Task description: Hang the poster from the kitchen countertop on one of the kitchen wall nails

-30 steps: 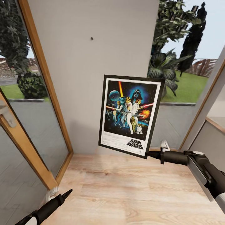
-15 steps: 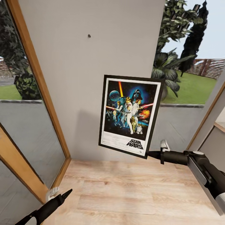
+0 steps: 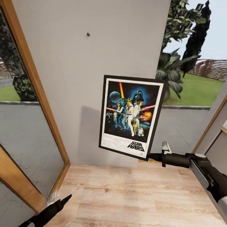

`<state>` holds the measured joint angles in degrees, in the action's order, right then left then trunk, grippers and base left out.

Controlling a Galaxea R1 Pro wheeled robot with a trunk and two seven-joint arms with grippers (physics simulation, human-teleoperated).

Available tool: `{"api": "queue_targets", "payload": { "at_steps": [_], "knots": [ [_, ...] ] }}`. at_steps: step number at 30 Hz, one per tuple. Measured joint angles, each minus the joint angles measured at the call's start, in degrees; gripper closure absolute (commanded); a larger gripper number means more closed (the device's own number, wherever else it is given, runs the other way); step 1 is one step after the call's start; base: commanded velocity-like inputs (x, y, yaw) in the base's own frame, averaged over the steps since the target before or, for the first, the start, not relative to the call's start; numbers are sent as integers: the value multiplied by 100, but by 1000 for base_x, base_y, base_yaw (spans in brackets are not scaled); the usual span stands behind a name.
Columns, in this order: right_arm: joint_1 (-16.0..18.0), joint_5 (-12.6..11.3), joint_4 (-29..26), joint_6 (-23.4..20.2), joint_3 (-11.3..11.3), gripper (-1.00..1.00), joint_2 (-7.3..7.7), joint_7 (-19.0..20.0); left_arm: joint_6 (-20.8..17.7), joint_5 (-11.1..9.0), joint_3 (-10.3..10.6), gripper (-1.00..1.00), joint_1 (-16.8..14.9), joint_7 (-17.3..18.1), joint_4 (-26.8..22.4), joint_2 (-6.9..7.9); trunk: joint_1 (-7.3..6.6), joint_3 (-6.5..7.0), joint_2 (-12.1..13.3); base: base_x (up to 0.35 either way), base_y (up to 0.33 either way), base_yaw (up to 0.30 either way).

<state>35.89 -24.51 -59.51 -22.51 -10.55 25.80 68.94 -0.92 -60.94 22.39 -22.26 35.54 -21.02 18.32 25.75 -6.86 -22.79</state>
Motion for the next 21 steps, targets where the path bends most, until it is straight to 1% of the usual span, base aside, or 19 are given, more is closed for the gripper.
{"api": "queue_targets", "payload": {
  "at_steps": [1,2,3,4,5,6,7,8,14,16,19,21],
  "knots": [
    [-6,0,-2,71,-2,100,-1,1,2,4,2,-100,0,22,113,0,0,0,0,8,0,0],
    [-15,-1,-3,180,-6,100,-1,2,13,8,4,-100,1,119,353,-2,0,0,0,1,0,0],
    [-35,-21,-147,327,-132,100,-53,-20,909,-20,19,-100,-2,661,988,-161,0,1,-1,0,0,0],
    [-36,-15,-211,327,-151,100,-59,-24,1038,-21,28,-100,6,697,1611,-195,0,-1,0,0,0,0],
    [-36,-24,-350,293,-170,100,-67,-30,1186,-26,17,-100,3,731,1738,-250,0,0,-1,0,0,0],
    [-35,-39,-625,47,-181,100,-78,-39,1339,-28,7,-100,6,774,1860,-306,0,1,-1,0,0,0],
    [-36,-34,-697,-44,-183,100,-80,-43,1365,-29,-3,-100,6,779,1880,-315,0,0,-1,0,0,0],
    [-35,-45,-888,-248,-180,100,-97,-49,1406,-29,2,-100,12,787,1913,-330,0,0,-1,0,0,0],
    [8,-50,-1296,-535,-120,100,-157,-59,1442,-23,12,-100,98,789,1941,-352,0,0,0,0,0,0],
    [57,-50,-1371,-841,-93,100,-167,-64,1444,-22,14,-100,114,790,1945,-358,0,0,0,0,0,0],
    [171,-53,-1410,-1148,-76,100,-172,-67,1447,-22,15,-100,122,789,1947,-361,0,0,0,0,0,0],
    [380,-53,-1414,-1337,-71,100,-175,-76,1448,-22,15,-100,126,788,1948,-363,0,1,0,0,0,0]
  ]
}}
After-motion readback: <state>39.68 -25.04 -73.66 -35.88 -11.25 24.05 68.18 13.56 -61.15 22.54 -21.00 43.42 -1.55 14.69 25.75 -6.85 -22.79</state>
